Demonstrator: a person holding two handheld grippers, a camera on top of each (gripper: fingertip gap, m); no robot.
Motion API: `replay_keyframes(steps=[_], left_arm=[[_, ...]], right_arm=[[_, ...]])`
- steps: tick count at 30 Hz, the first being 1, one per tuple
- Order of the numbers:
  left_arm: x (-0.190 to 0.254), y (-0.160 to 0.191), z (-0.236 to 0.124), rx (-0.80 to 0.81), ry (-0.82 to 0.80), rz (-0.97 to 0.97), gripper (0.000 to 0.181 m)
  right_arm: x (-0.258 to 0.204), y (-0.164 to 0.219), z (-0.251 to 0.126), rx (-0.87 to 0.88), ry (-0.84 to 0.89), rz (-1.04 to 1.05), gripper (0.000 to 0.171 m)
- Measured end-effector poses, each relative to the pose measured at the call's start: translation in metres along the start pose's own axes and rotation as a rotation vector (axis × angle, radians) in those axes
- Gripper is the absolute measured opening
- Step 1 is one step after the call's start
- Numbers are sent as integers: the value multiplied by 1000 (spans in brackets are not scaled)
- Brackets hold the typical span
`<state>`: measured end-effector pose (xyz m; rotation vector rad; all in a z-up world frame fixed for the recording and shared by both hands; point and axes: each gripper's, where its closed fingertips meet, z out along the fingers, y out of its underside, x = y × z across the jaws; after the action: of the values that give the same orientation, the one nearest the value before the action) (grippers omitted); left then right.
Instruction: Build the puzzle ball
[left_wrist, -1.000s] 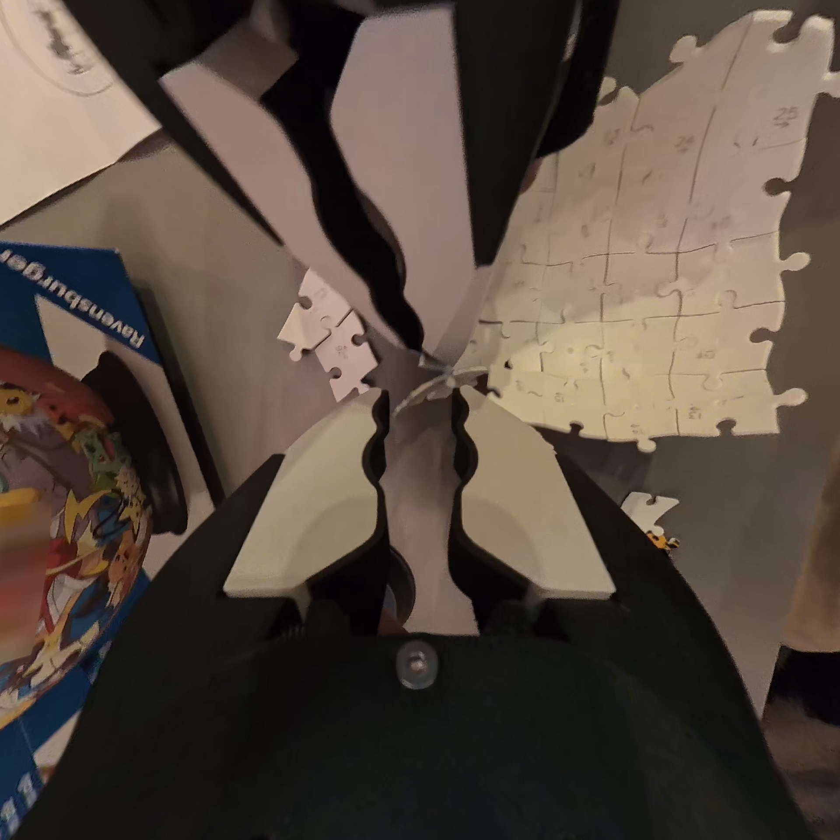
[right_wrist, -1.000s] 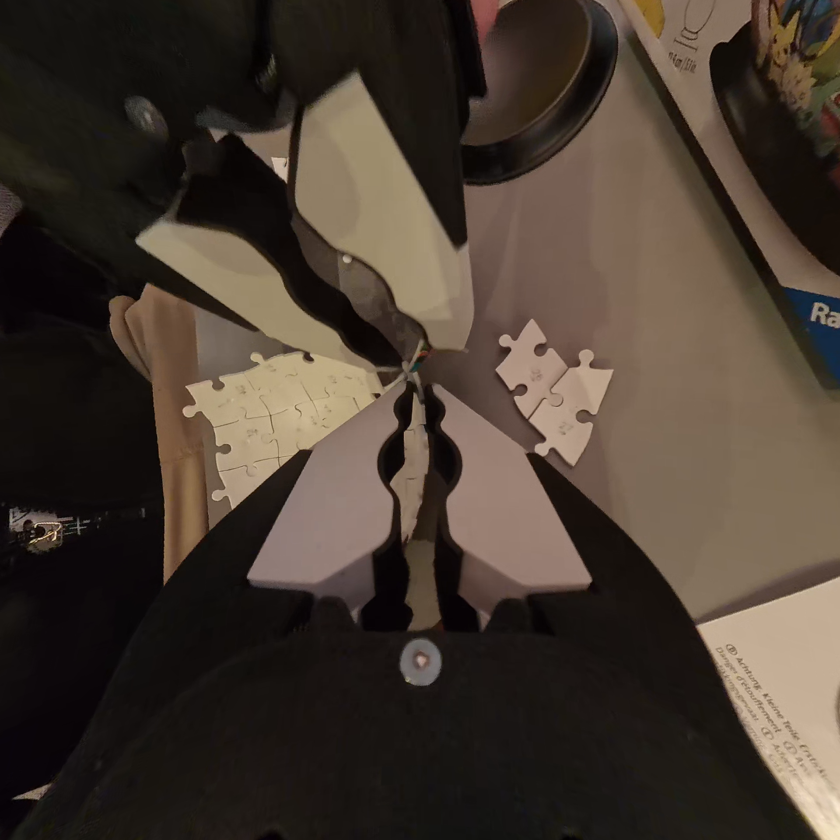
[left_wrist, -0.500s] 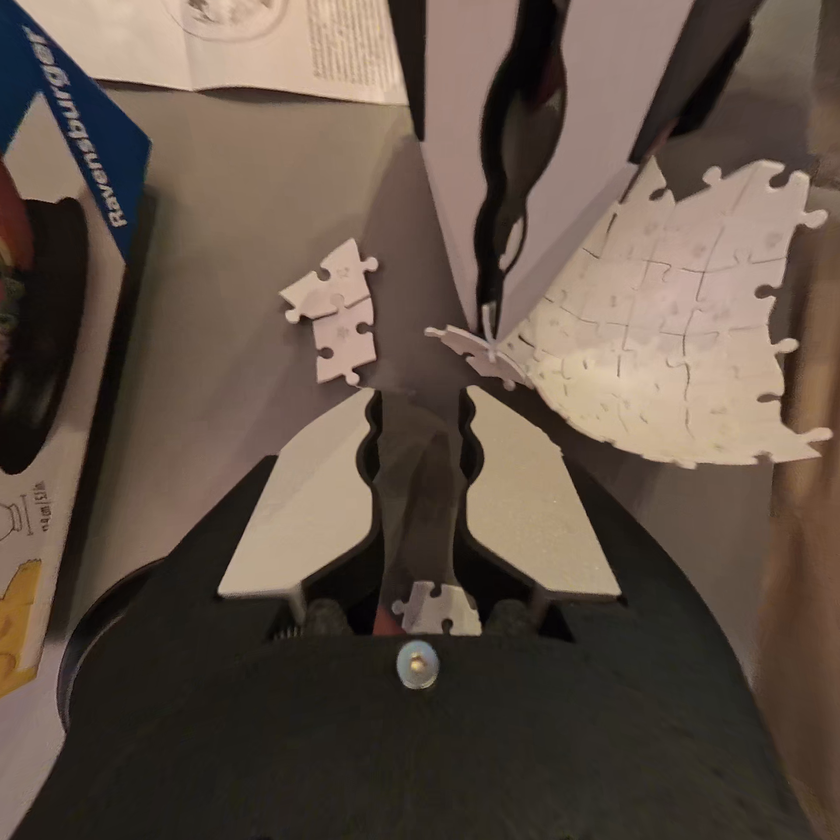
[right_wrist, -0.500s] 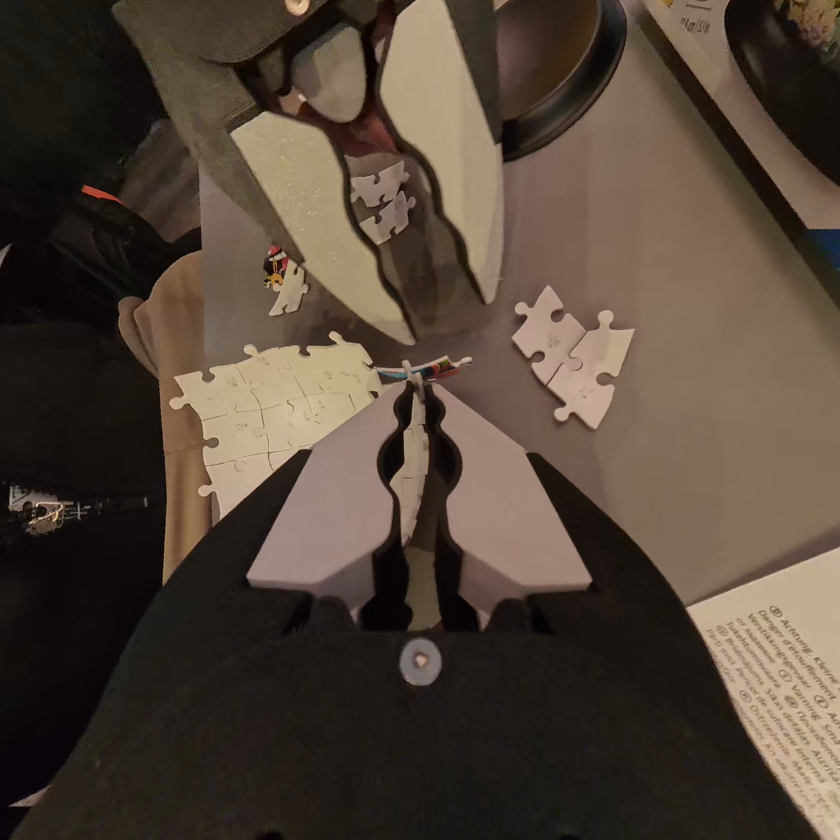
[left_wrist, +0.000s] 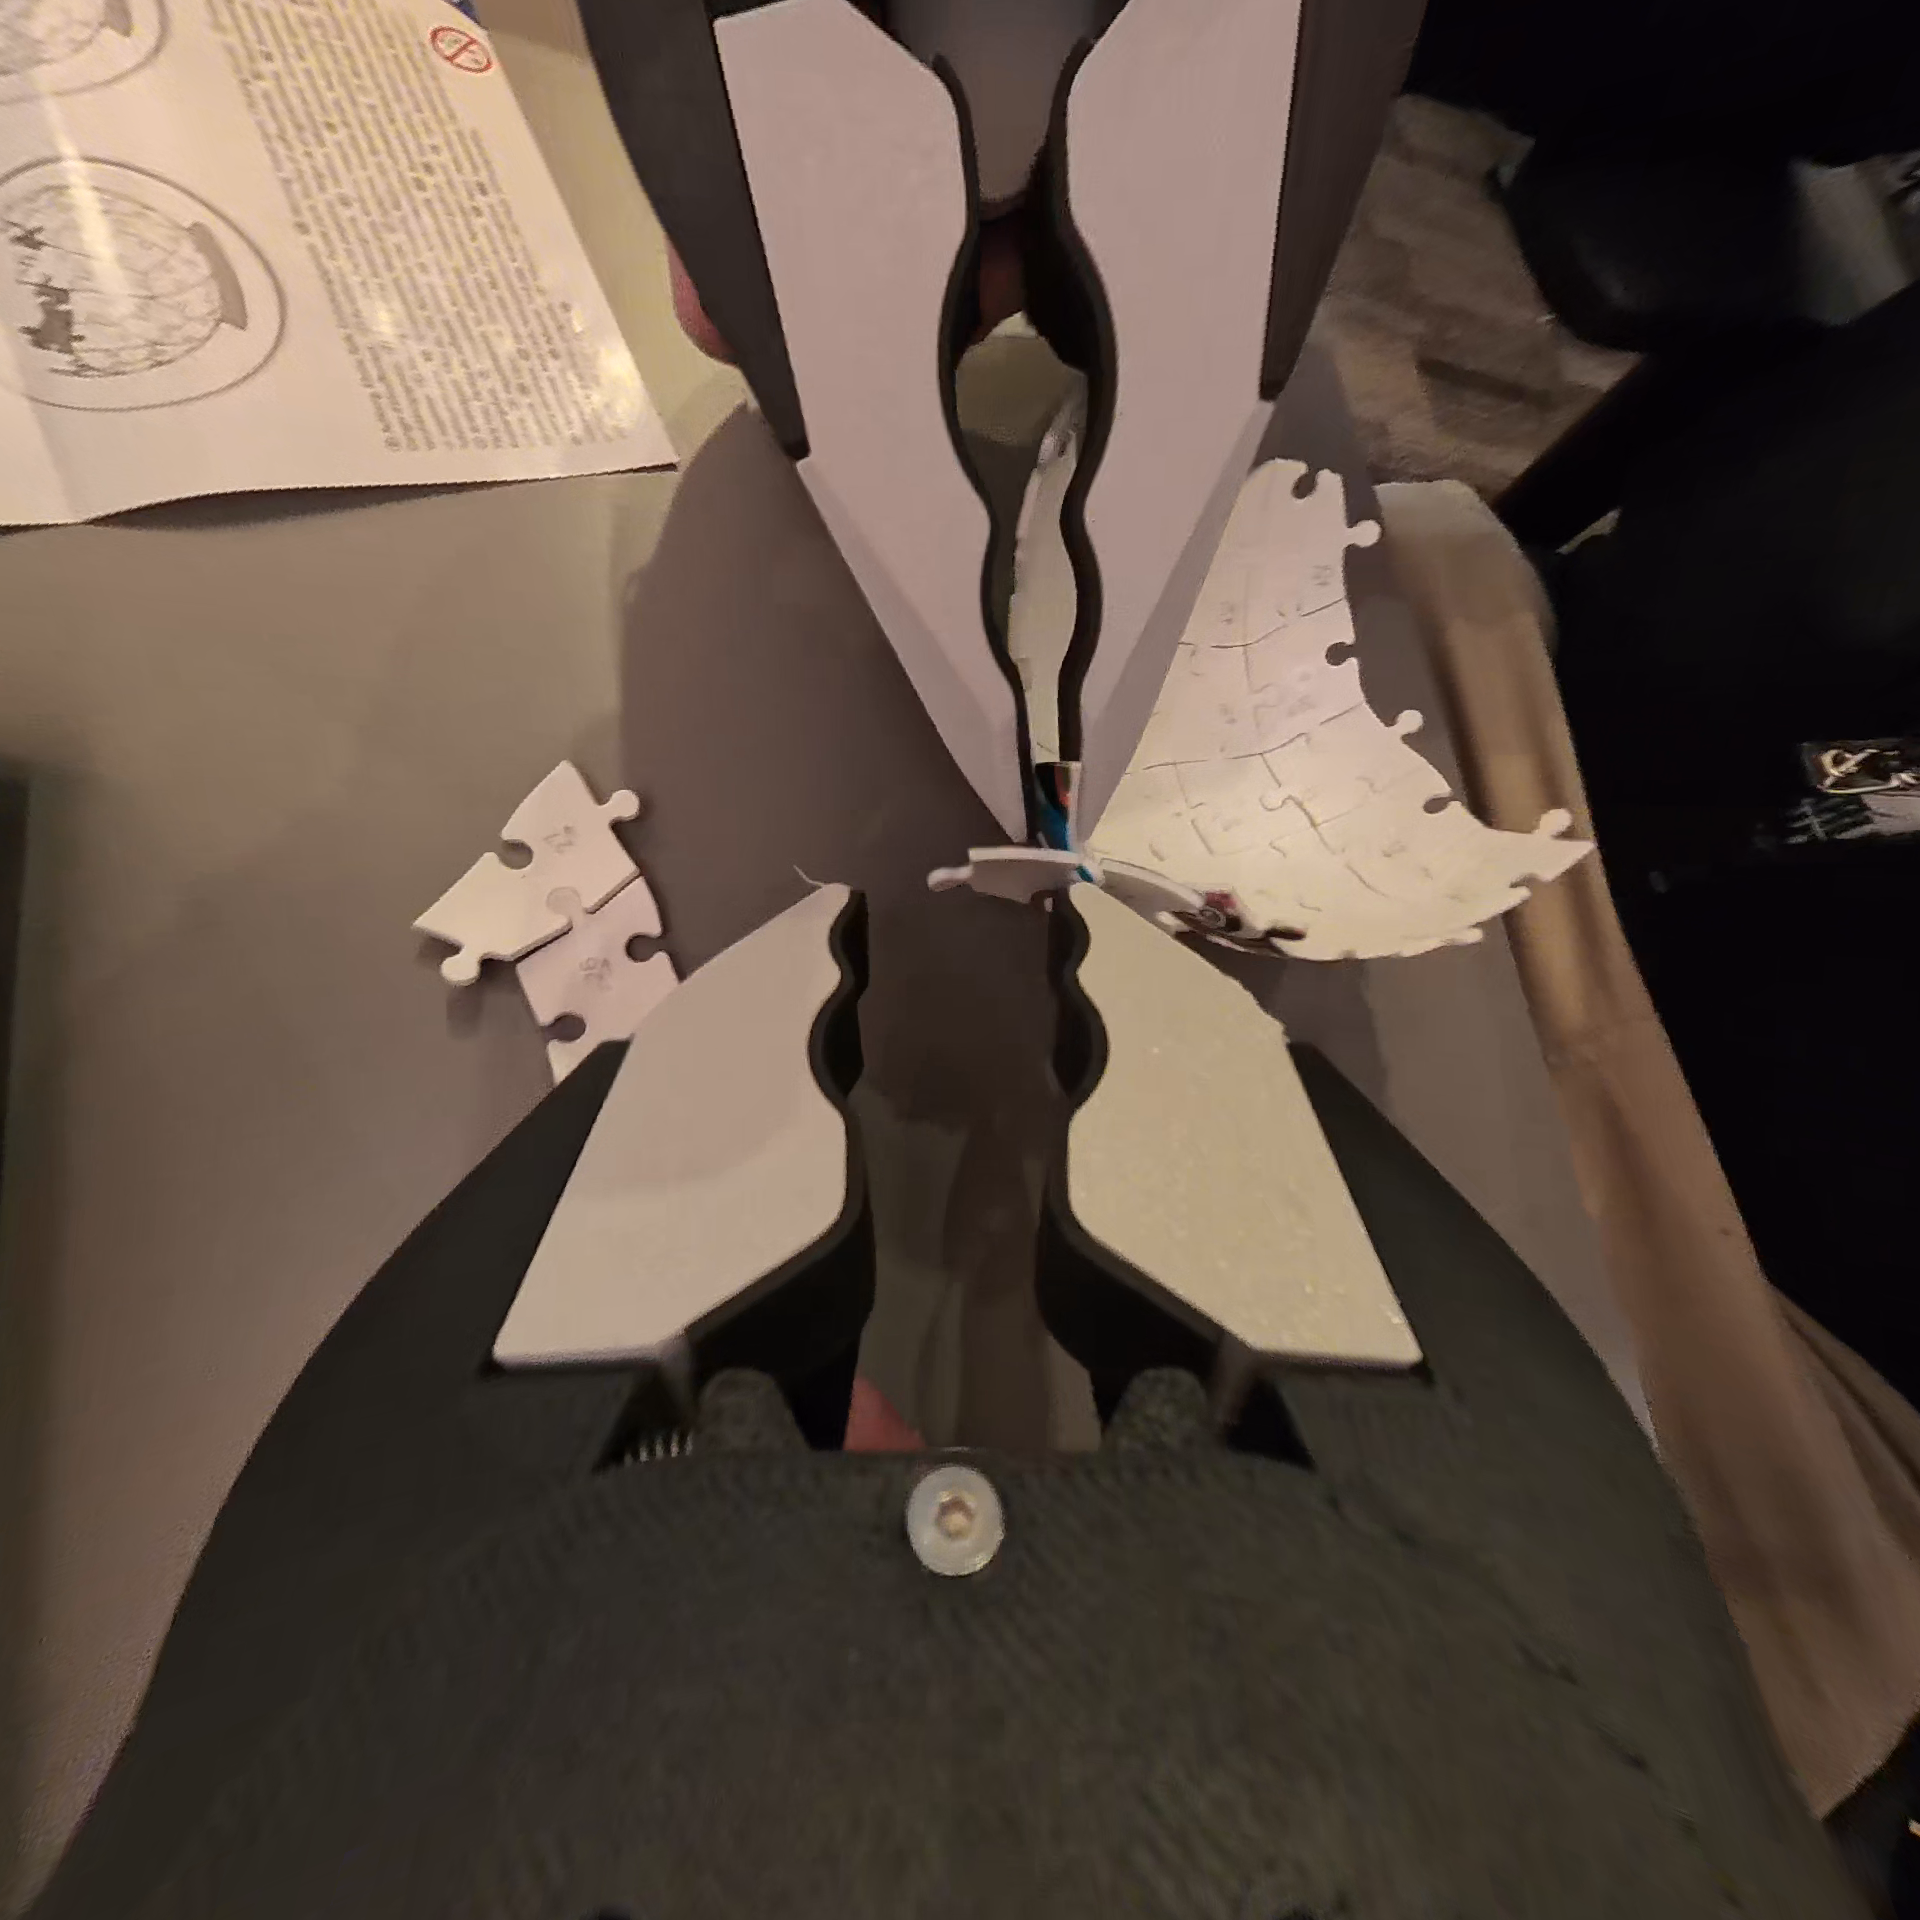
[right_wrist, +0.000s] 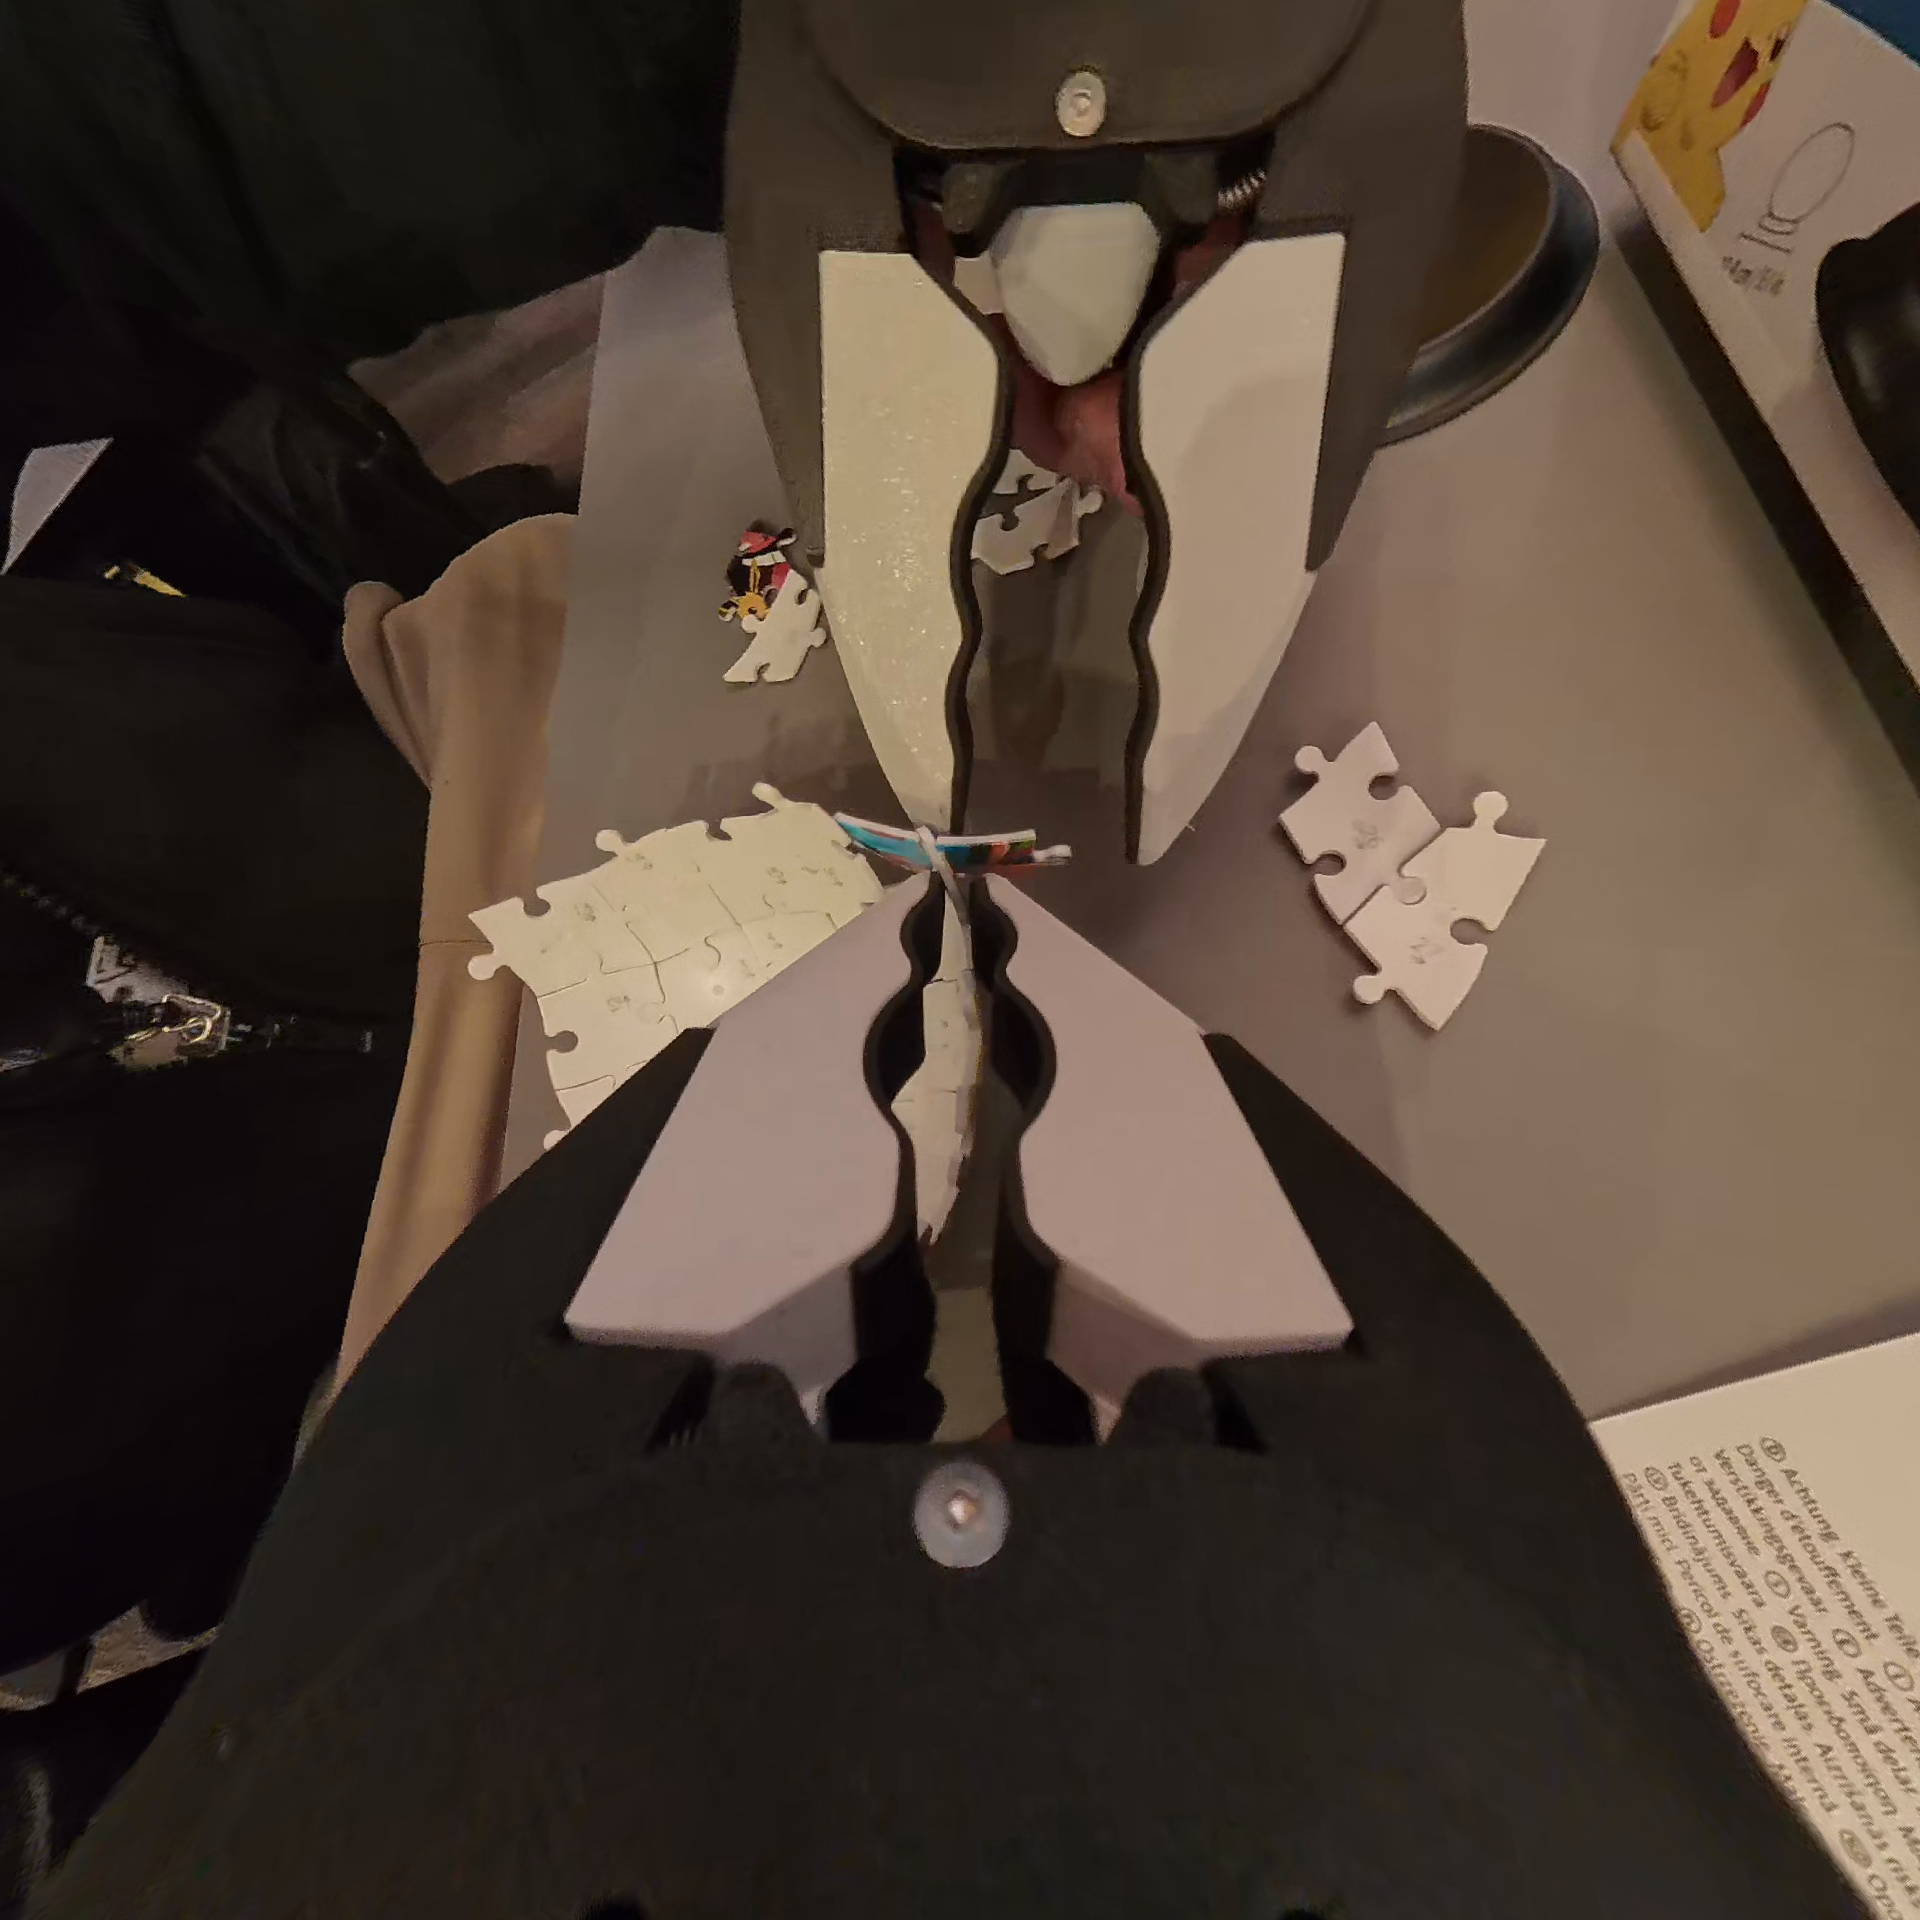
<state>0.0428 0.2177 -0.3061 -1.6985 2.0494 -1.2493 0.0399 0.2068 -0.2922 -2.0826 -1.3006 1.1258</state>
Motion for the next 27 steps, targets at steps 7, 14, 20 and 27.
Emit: replay_keyframes(steps=[7, 14, 20, 27], left_arm=[[10, -2, 2, 76, 148, -105, 26], [14, -9, 0, 131, 172, -135, 6], [10, -11, 0, 94, 122, -116, 0], [9, -15, 8, 83, 45, -90, 2]], right_arm=[[-4, -1, -2, 11, -14, -31, 3], [-5, 2, -3, 4, -20, -17, 3], [-1, 4, -3, 3, 4, 25, 3], [2, 11, -4, -6, 33, 77, 7]])
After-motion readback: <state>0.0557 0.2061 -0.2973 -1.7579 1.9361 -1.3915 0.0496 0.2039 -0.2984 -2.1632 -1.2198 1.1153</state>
